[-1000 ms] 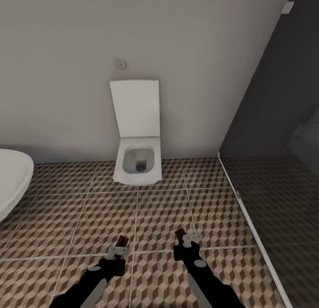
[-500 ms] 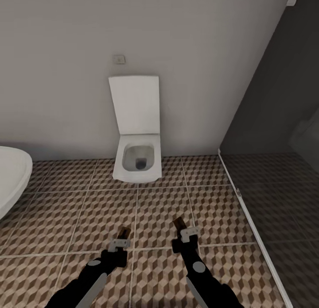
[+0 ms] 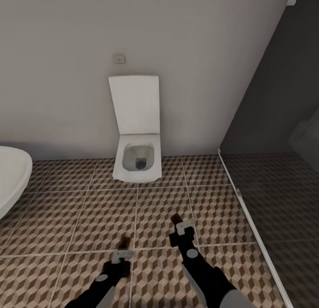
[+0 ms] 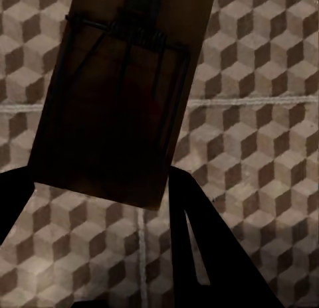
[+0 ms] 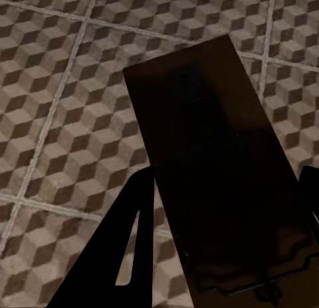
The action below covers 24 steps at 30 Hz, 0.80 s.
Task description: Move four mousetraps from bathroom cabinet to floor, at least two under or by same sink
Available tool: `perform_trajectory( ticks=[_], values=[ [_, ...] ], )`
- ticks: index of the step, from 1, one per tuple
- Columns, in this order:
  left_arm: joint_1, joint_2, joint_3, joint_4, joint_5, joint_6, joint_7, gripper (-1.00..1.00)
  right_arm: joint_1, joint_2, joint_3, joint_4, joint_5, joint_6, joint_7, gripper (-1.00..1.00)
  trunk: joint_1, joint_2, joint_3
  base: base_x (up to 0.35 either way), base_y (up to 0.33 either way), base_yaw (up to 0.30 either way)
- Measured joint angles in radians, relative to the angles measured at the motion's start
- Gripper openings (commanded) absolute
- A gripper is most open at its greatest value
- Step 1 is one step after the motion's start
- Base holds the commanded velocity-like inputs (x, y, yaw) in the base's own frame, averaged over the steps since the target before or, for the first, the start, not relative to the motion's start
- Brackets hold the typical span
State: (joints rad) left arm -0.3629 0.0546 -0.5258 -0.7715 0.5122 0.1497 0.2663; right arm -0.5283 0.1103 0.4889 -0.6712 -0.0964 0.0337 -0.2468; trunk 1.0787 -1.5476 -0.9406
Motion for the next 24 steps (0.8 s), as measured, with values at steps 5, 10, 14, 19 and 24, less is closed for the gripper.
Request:
perform_trajectory(
  ticks=[5, 10, 14, 19, 24],
  values=[
    [-0.001, 0.028, -0.003, -0.051, 0.0, -0.073, -0.002, -1.0, -0.008, 0.004, 0.002, 0.018, -0.001, -0.039, 0.066, -1.0, 0.0, 0.0, 0.0, 0.0, 0.0, 0.0],
    [-0.001, 0.117, -0.008, -0.268, 0.004, -0.061, -0.033, -1.0, -0.009, 0.0, 0.004, 0.018, -0.001, -0.064, 0.221, -1.0, 0.0, 0.0, 0.0, 0.0, 0.0, 0.0],
    [-0.001, 0.159, -0.01, -0.354, 0.005, 0.0, -0.062, -1.0, -0.009, 0.0, 0.005, 0.019, -0.001, -0.097, 0.276, -1.0, 0.0, 0.0, 0.0, 0.0, 0.0, 0.0],
    [-0.001, 0.163, -0.011, -0.327, 0.004, 0.021, -0.072, -1.0, -0.009, -0.002, 0.005, 0.02, 0.0, -0.116, 0.283, -1.0, 0.0, 0.0, 0.0, 0.0, 0.0, 0.0],
    [-0.001, 0.149, -0.015, -0.322, 0.003, 0.023, -0.073, -1.0, -0.009, -0.004, -0.007, 0.019, 0.0, -0.119, 0.262, -1.0, 0.0, 0.0, 0.0, 0.0, 0.0, 0.0]
  ],
)
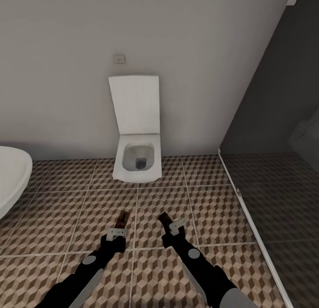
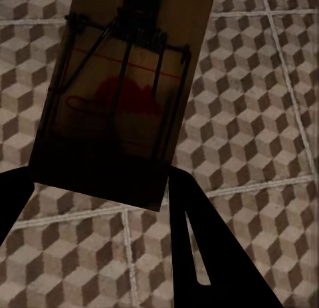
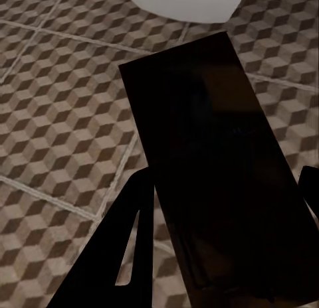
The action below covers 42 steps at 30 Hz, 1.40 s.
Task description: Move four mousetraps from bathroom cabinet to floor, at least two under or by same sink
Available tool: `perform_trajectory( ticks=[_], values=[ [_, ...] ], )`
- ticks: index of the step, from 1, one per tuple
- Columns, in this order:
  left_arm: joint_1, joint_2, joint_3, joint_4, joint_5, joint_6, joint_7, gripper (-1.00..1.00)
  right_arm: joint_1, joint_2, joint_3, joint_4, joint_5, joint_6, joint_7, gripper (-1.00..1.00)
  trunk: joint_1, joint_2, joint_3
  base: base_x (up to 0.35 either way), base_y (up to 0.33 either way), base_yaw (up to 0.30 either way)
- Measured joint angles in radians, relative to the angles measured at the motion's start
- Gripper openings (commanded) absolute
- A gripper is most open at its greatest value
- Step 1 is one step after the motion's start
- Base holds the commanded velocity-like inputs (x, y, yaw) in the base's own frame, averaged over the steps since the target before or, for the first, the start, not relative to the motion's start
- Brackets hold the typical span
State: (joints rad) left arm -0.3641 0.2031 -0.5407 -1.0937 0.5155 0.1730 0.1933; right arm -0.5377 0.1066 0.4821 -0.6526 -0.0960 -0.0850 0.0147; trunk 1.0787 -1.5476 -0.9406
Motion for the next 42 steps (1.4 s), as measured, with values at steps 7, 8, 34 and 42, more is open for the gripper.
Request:
perform_trajectory(
  ticks=[7, 8, 34, 42],
  values=[
    [0.0, -0.003, -0.001, -0.003, 0.0, -0.001, -0.001, -1.0, 0.0, 0.001, -0.009, 0.0, 0.0, -0.001, -0.01, -1.0, 0.0, 0.0, 0.0, 0.0, 0.0, 0.0],
    [0.0, -0.003, -0.001, -0.006, 0.0, -0.001, -0.001, -1.0, 0.0, 0.001, -0.009, -0.001, 0.0, -0.001, -0.011, -1.0, 0.0, 0.0, 0.0, 0.0, 0.0, 0.0],
    [0.0, -0.003, -0.002, -0.079, -0.001, 0.0, 0.0, -1.0, 0.0, 0.002, -0.008, -0.014, 0.0, -0.052, -0.014, -1.0, 0.088, -0.161, -0.072, 0.0, 0.0, 0.0],
    [0.0, -0.003, -0.002, -0.079, -0.001, 0.001, 0.0, -1.0, 0.0, 0.003, -0.008, -0.014, 0.0, -0.052, -0.014, -1.0, 0.119, -0.217, -0.097, 0.0, 0.0, 0.0]
  ],
)
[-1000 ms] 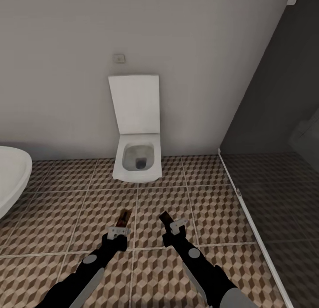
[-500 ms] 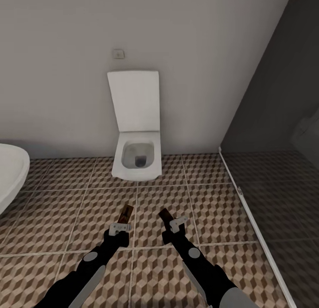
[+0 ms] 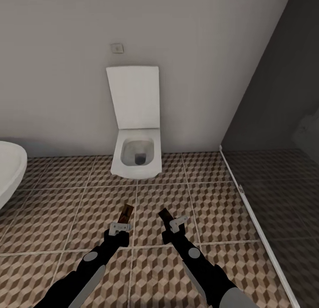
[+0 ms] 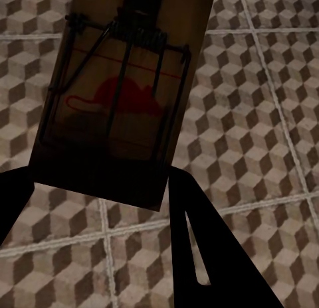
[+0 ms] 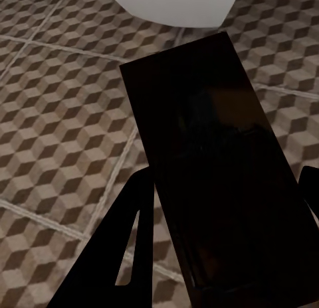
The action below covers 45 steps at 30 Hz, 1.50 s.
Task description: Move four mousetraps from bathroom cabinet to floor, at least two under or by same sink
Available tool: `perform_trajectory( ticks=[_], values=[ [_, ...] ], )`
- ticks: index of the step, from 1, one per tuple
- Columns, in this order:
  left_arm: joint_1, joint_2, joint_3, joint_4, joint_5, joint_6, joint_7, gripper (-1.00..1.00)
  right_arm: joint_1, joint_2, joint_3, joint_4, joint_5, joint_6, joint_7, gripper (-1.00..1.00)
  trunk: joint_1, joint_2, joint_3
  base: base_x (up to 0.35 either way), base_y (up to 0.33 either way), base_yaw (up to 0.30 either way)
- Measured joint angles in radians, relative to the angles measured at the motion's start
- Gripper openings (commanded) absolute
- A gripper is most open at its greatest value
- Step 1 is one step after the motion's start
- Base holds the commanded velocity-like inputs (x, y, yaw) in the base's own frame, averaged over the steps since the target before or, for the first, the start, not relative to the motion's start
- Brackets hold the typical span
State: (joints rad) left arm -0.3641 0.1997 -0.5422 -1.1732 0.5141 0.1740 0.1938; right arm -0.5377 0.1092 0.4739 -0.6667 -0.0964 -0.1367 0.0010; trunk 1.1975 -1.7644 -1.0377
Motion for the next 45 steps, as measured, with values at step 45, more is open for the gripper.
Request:
perform_trajectory(
  ticks=[45],
  values=[
    [0.0, 0.0, 0.0, 0.002, 0.0, 0.004, 0.0, -1.0, 0.0, 0.007, -0.001, -0.003, 0.0, 0.003, -0.094, -1.0, 0.173, -0.315, -0.141, 0.0, 0.0, 0.0]
  ],
)
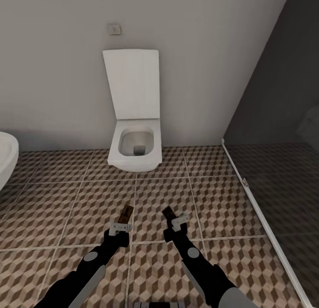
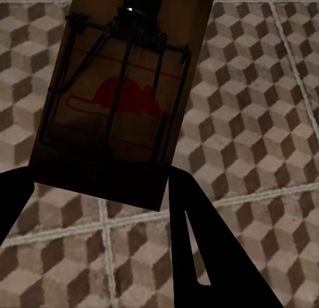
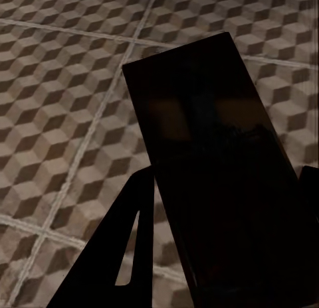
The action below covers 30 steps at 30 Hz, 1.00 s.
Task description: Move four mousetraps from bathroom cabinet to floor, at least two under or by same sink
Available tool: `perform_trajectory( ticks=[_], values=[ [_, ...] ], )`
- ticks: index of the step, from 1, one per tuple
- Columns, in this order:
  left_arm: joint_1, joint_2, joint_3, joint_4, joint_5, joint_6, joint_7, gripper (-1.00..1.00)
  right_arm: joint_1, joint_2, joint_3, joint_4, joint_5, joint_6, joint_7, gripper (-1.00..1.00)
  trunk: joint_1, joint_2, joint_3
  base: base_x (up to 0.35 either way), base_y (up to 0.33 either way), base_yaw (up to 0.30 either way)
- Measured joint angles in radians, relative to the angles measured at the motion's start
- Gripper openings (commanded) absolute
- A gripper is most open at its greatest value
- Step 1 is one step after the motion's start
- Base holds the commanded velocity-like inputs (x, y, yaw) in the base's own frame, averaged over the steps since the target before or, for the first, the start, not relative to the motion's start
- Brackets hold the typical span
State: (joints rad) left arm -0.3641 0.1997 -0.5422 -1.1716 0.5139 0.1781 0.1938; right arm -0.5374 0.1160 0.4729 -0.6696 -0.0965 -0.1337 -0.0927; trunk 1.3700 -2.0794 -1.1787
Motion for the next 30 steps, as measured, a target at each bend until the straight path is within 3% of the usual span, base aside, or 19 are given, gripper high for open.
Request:
perform_trajectory(
  ticks=[9, 30],
  values=[
    [0.0, 0.0, 0.0, 0.0, 0.0, 0.0, 0.0, -1.0, 0.0, 0.001, 0.001, 0.0, 0.0, 0.0, -0.023, -1.0, 0.035, -0.063, -0.032, 0.0, 0.0, 0.0],
    [0.0, 0.0, 0.0, 0.0, 0.0, 0.0, 0.0, -1.0, -0.001, 0.0, 0.001, 0.0, 0.001, 0.0, -0.024, -1.0, 0.115, -0.21, -0.129, 0.0, 0.0, 0.0]
  ],
)
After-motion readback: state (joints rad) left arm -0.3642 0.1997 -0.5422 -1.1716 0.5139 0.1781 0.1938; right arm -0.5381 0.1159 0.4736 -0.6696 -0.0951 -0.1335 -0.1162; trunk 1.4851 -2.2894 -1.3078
